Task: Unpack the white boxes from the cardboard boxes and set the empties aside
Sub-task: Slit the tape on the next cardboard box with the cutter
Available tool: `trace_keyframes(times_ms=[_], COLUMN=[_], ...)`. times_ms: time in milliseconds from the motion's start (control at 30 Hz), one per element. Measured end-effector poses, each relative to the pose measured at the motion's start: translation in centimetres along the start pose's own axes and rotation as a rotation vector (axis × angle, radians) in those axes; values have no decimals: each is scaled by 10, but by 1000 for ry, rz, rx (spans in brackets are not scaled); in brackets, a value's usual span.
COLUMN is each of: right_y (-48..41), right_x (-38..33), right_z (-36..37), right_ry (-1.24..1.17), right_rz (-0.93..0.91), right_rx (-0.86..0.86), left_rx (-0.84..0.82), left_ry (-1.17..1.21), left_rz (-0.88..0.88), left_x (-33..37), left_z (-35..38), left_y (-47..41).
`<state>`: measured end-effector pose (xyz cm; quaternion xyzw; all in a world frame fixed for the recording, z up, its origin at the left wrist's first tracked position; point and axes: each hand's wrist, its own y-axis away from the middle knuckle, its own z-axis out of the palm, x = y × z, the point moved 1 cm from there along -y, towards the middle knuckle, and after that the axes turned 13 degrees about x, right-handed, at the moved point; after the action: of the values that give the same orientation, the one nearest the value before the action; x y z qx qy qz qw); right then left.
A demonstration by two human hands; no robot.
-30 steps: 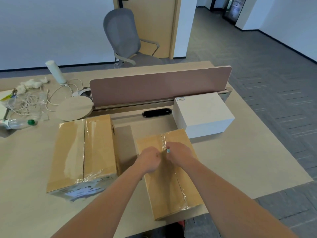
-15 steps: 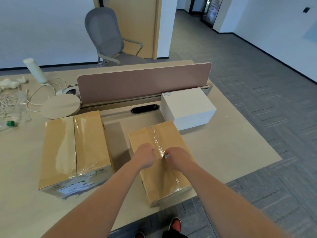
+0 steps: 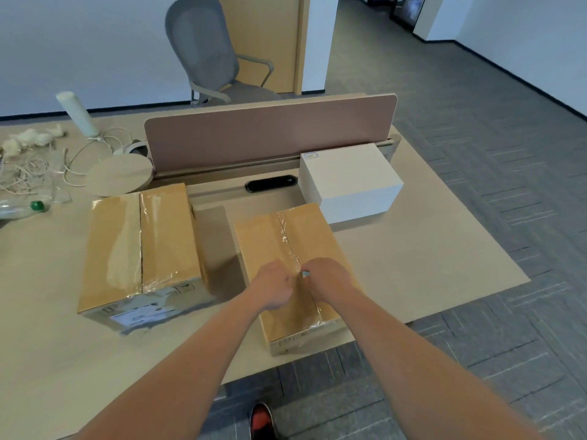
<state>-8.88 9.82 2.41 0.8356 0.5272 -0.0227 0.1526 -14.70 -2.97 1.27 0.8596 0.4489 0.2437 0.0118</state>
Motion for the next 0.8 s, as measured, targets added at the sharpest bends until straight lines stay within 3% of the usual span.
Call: trace_keyframes(times_ms=[233,500,800], right_y=[38,58,77], right_x=[18,23,28], right_z=[9,8,12], right_ry=[14,-45,-32], right_rz=[-20,-19,-77], right_rx=[-16,24,71], left_rx=[41,-76,-125], left_ry=[100,4,51], left_rz=[-57,-49,-62], left_x=[0,24,38], left_z=[3,12,24], left_y=[19,64,81])
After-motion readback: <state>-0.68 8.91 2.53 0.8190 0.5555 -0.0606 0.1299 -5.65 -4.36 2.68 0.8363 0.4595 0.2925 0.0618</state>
